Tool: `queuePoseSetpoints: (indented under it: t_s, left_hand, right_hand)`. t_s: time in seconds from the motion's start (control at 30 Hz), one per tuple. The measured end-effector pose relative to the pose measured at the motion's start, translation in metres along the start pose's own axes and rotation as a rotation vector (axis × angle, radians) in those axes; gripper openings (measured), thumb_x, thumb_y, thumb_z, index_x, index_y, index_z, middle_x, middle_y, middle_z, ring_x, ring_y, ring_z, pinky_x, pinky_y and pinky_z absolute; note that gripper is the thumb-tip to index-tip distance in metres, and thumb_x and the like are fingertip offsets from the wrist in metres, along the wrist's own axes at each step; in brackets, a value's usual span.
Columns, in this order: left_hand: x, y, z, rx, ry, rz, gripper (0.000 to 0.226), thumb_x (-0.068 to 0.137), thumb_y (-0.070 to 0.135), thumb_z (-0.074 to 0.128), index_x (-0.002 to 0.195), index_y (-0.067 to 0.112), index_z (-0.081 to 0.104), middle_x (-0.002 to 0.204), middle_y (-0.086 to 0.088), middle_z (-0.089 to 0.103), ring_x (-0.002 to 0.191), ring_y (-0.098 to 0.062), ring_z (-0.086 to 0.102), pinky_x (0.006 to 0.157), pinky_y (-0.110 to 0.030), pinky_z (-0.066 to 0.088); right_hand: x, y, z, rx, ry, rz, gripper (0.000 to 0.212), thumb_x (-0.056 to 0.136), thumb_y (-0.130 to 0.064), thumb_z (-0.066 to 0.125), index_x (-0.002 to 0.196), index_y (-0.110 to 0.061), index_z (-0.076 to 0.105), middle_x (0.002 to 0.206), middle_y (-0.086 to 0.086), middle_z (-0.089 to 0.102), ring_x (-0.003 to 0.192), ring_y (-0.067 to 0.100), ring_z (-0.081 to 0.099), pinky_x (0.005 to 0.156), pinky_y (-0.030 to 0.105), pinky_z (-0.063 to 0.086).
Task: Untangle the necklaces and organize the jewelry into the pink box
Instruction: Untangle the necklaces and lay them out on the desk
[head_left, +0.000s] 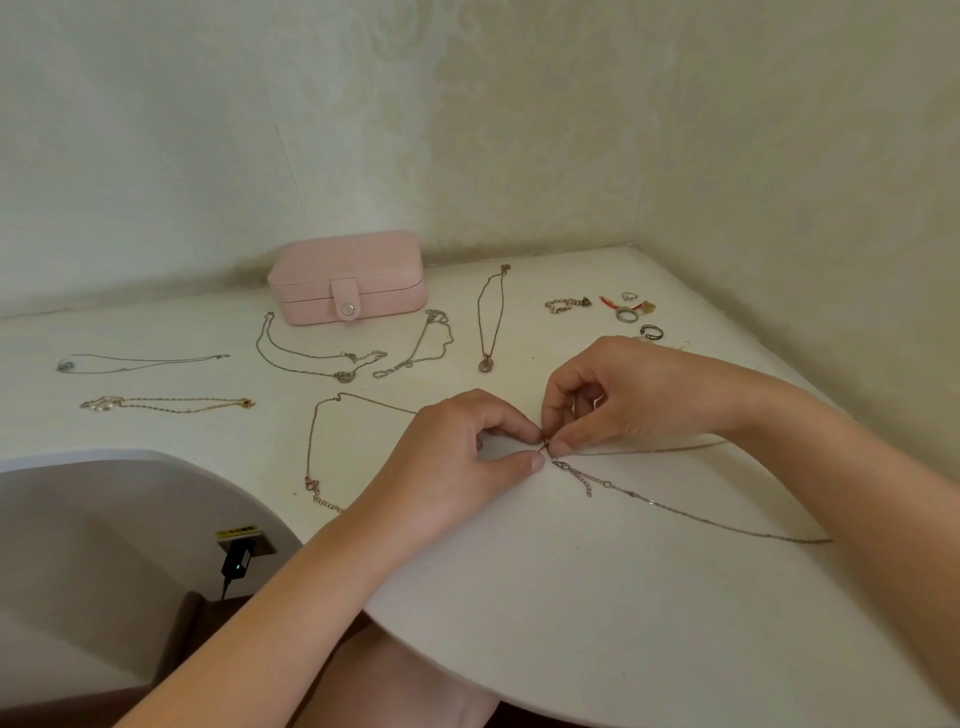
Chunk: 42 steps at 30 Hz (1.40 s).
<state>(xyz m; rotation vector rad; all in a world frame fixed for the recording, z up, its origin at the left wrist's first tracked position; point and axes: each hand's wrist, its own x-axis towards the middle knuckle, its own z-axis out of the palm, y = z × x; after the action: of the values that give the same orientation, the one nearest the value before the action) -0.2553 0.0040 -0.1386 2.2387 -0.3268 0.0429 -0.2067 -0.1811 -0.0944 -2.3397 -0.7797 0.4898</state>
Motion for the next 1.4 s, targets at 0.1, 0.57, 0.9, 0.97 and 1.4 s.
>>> queuePoseSetpoints:
  t_s: [0.1, 0.57, 0.9, 0.97, 1.4]
  left_hand:
    - [0.0, -0.001, 0.0, 0.006, 0.002, 0.003, 0.013, 0.076, 0.027, 0.076, 0.085, 0.034, 0.07, 0.093, 0.018, 0.064, 0.08, 0.013, 0.05, 0.068, -0.002, 0.032]
    - [0.002, -0.004, 0.002, 0.117, -0.04, 0.088, 0.02, 0.086, 0.032, 0.065, 0.105, 0.027, 0.066, 0.117, 0.019, 0.058, 0.111, 0.003, 0.047, 0.091, -0.007, 0.031]
    - [0.002, -0.004, -0.001, -0.241, 0.18, -0.048, 0.012, 0.075, 0.024, 0.077, 0.078, 0.025, 0.065, 0.071, 0.013, 0.06, 0.062, 0.002, 0.051, 0.062, -0.011, 0.039]
    - [0.002, -0.004, 0.0, -0.309, 0.158, -0.049, 0.013, 0.075, 0.02, 0.077, 0.077, 0.022, 0.064, 0.064, 0.015, 0.061, 0.059, -0.001, 0.053, 0.058, -0.012, 0.041]
    - [0.002, 0.001, -0.006, -0.325, 0.202, 0.057, 0.02, 0.093, 0.017, 0.055, 0.081, 0.02, 0.07, 0.051, 0.011, 0.043, 0.048, -0.006, 0.027, 0.047, -0.014, 0.022]
  right_hand:
    - [0.003, 0.002, 0.002, -0.062, 0.033, 0.007, 0.007, 0.078, -0.028, 0.075, 0.079, -0.022, 0.07, 0.059, -0.01, 0.061, 0.055, 0.0, 0.052, 0.055, 0.016, 0.041]
    - [-0.003, -0.001, 0.004, -0.073, -0.011, -0.033, 0.016, 0.096, -0.021, 0.047, 0.082, -0.024, 0.052, 0.069, -0.01, 0.06, 0.061, 0.002, 0.047, 0.061, 0.017, 0.037]
    - [0.004, 0.003, 0.002, 0.357, 0.053, -0.195, 0.01, 0.086, 0.003, 0.062, 0.09, -0.006, 0.06, 0.082, 0.015, 0.064, 0.078, 0.019, 0.06, 0.077, 0.029, 0.047]
    - [0.005, 0.003, 0.002, 0.402, 0.056, -0.201, 0.01, 0.086, 0.004, 0.061, 0.091, -0.005, 0.059, 0.083, 0.013, 0.065, 0.08, 0.018, 0.062, 0.079, 0.026, 0.048]
    - [0.005, 0.0, 0.0, 0.49, 0.083, -0.182, 0.014, 0.086, -0.003, 0.059, 0.094, -0.014, 0.062, 0.078, 0.0, 0.062, 0.068, 0.009, 0.051, 0.055, 0.015, 0.039]
